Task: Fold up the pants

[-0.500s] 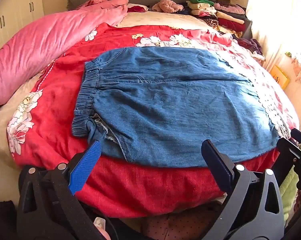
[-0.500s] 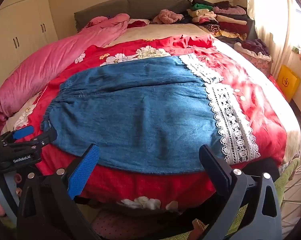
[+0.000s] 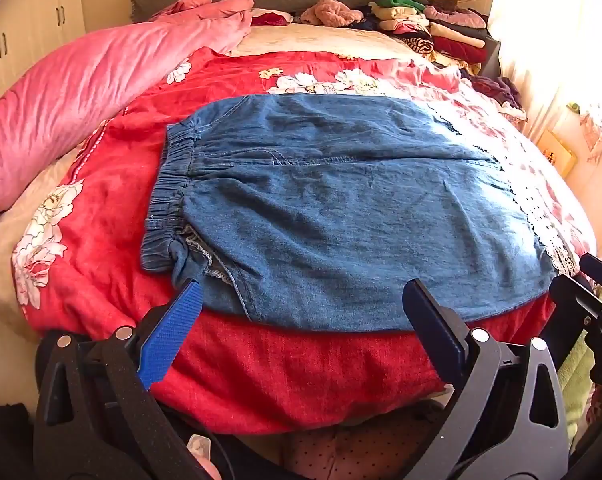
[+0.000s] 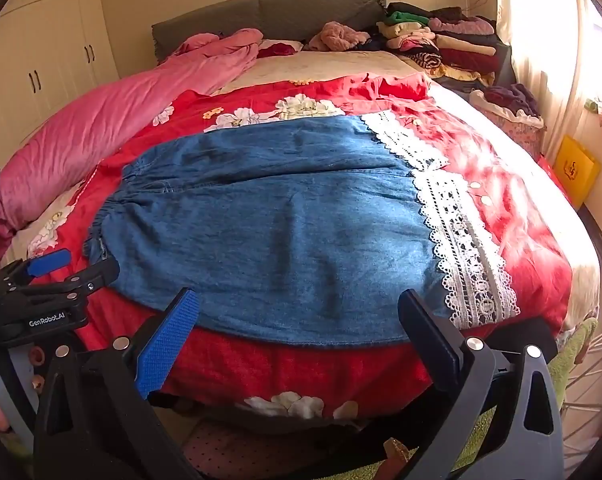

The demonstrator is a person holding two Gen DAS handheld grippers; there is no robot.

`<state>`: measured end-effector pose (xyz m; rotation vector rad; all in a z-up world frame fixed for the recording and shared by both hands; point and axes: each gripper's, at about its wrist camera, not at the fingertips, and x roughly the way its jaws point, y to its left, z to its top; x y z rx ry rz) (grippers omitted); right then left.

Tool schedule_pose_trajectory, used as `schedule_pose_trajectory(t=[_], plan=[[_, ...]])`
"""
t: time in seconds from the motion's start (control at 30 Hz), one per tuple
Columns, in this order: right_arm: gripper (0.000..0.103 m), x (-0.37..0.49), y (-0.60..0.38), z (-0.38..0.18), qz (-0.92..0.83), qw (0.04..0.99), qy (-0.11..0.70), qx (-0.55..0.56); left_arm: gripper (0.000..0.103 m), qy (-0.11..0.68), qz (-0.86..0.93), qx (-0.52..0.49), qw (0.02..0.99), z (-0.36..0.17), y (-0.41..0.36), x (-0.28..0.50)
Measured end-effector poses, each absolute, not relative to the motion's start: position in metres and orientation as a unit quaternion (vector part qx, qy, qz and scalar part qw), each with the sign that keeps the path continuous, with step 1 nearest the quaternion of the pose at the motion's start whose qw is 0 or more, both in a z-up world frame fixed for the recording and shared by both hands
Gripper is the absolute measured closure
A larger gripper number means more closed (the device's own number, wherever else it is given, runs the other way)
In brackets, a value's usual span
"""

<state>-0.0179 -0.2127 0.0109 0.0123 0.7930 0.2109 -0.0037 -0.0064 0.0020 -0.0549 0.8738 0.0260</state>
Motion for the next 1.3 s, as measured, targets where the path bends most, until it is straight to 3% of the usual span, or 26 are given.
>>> schedule_pose_trajectory(t=[1.3], plan=[[0.004,-0.0162,-0.2106,0.0111,0.100,0.919,0.382,-0.001,0.009,0.420,0.013,-0.028,0.907,0.0058,-0.0056,-0.0056]])
